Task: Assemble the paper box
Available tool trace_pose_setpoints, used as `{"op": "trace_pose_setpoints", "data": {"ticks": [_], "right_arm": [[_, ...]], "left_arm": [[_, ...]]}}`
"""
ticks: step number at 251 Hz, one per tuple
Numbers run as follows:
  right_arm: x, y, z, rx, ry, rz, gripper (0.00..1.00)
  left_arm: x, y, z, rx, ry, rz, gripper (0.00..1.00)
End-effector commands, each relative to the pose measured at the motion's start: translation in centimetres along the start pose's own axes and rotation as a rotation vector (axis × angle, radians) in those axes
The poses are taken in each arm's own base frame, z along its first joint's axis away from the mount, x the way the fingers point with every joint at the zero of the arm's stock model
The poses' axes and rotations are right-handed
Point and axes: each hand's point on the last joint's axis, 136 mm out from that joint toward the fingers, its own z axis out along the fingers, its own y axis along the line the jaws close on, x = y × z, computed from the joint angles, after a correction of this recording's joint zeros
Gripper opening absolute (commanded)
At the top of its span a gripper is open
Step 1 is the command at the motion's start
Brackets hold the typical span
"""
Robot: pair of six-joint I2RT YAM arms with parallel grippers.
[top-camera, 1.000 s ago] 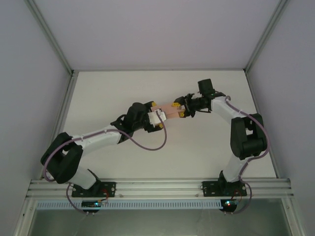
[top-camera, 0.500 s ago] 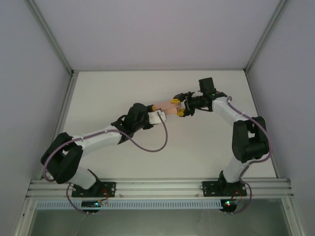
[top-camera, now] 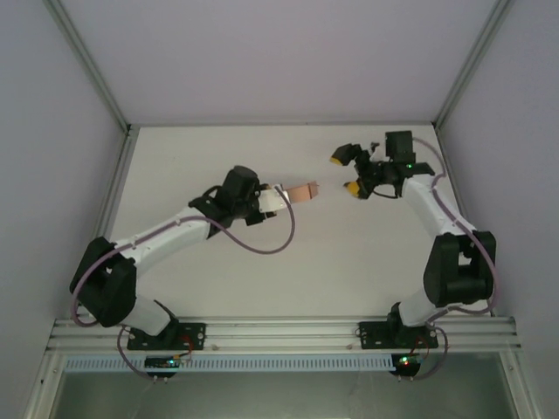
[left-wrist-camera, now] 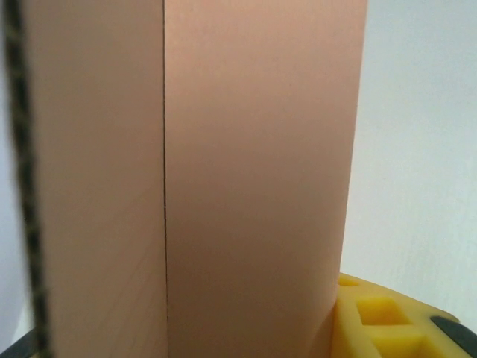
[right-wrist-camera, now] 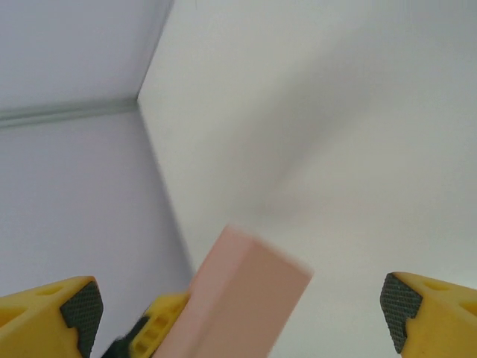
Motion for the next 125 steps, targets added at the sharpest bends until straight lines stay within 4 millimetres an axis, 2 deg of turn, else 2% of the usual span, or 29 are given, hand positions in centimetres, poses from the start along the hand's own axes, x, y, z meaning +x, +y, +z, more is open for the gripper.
{"op": "trace_pose_setpoints", "data": {"ticks": [1,19,34,38,43,67,91,112,125], "right_arm": [[-2.3,-1.3,-4.1,0.296,-0.2,-0.483,0.99],[-2.4,-1.0,-4.8,0.333,-0.246,-0.667,0.99],[-2.3,0.1,-5.3,0.319,-0.277,-0.841,0.99],[-2.0,-0.6,-5.1,0.333,-0.274,-0.859,0.99],[-1.8,-0.4,-5.1,0.325,-0.283,-0.893,0.99],[1.1,0.8,-4.4,0.175,-0.233,-1.098,0.99],[2.4,1.1,-4.2,0.125,-0.254,-1.259,0.99],[6.2,0.9,-3.5,0.037,-0.115,-1.435,0.99],[7.9,0.6,-2.9,0.021,-0.049,-1.492,0.99]], "left_arm": [[1.6,-4.9,-2.5,0.356,0.068,-0.034,0.34],[2.4,-5.2,-2.3,0.402,0.128,-0.07,0.34],[2.7,-5.9,-2.3,0.451,0.152,-0.063,0.33],[2.7,-6.1,-2.3,0.462,0.149,-0.055,0.33],[2.7,-6.4,-2.2,0.48,0.149,-0.049,0.33],[2.7,-6.9,-2.1,0.548,0.155,-0.038,0.33],[3.6,-6.9,-1.6,0.596,0.218,-0.073,0.33],[4.5,-7.3,-1.1,0.648,0.282,-0.104,0.33],[4.9,-7.6,-0.8,0.672,0.312,-0.114,0.33]]}}
